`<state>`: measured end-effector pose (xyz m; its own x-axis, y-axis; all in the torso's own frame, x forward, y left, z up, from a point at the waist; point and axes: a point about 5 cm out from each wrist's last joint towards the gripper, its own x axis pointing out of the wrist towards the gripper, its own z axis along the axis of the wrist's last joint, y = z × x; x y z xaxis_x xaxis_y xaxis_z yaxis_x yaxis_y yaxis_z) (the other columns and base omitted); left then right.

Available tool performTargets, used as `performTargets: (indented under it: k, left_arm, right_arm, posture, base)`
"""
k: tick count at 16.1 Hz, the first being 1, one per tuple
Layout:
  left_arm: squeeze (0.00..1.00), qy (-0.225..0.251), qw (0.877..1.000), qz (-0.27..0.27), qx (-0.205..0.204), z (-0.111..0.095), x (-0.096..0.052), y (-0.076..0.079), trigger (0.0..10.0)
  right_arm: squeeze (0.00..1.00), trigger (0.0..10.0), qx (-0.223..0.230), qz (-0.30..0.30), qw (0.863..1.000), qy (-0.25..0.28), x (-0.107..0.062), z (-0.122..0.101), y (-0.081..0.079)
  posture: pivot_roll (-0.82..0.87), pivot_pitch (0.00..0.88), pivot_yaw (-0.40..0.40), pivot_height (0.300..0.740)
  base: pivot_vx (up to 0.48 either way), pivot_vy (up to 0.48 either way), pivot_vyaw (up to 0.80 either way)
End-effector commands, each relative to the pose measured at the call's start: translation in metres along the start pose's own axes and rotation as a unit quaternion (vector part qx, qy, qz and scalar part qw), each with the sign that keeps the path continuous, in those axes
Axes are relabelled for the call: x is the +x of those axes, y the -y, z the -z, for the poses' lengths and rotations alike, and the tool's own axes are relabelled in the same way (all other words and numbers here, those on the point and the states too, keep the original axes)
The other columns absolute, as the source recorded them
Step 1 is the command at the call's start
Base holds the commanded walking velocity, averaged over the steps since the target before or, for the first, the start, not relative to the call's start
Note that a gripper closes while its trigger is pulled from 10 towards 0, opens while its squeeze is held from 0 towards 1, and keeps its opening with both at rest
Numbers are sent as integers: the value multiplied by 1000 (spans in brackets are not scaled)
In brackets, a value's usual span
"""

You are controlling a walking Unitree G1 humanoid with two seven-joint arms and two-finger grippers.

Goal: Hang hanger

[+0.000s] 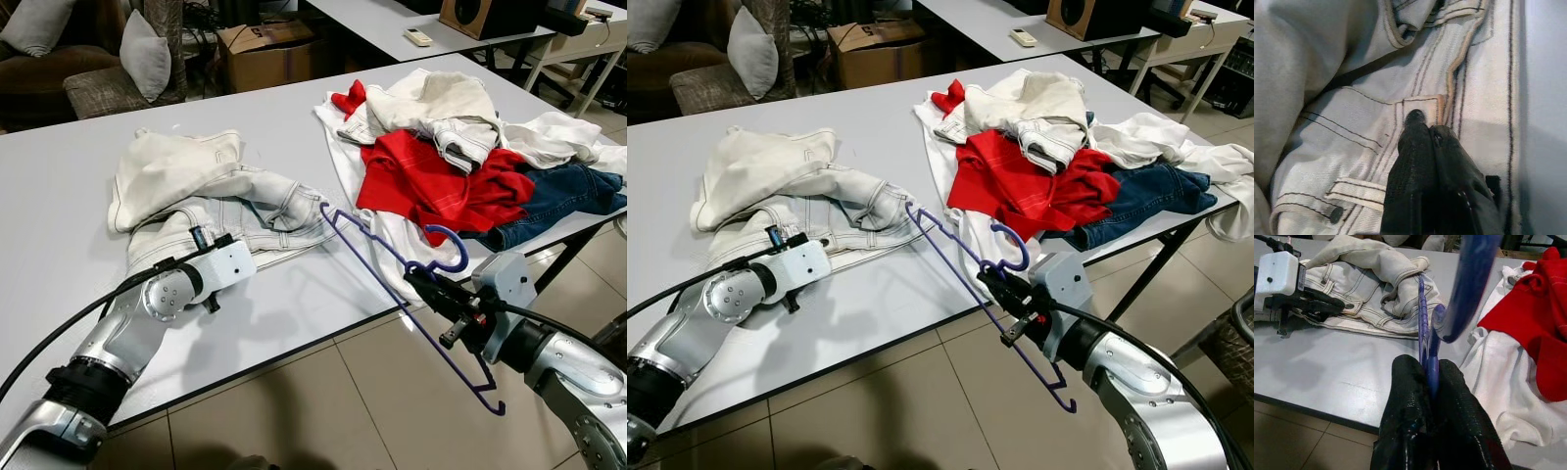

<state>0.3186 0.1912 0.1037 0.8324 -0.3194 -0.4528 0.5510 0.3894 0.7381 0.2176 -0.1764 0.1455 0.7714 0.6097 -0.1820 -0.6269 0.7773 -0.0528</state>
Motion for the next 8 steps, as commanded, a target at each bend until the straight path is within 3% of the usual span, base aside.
performTargets:
  k: [1,2,3,5,6,8]
  left_arm:
    - [0,-1,1000,-22,-6,0,1,-9,0]
    - [0,0,1000,-26,-11,0,1,-10,0]
    - [0,26,996,-53,-69,-4,1,-19,0]
    - [0,66,984,-92,-141,-13,-2,-35,0]
    - [0,84,982,-100,-140,-19,-6,-45,0]
    - [0,103,986,-60,-115,-23,-7,-42,0]
  right_arm:
    - [0,10000,-8,-1,1000,2,1,-2,1]
    - [0,10000,-8,-2,1000,2,1,-2,1]
    - [0,10000,-1,-10,1000,3,2,-1,-1]
    - [0,10000,11,-19,1000,10,1,-2,-3]
    - [0,10000,11,-23,1000,7,0,-1,-3]
    - [0,10000,11,-22,1000,2,0,2,-4]
  posture:
    - [-74,19,20,740]
    - [-74,18,20,740]
    - [-76,13,23,740]
    - [-76,10,24,740]
    - [-76,8,25,740]
    - [-76,3,28,740]
  base:
    - [0,0,0]
    - [0,0,0]
    - [0,0,0]
    - [0,0,0]
    - [0,0,0]
    - [0,0,0]
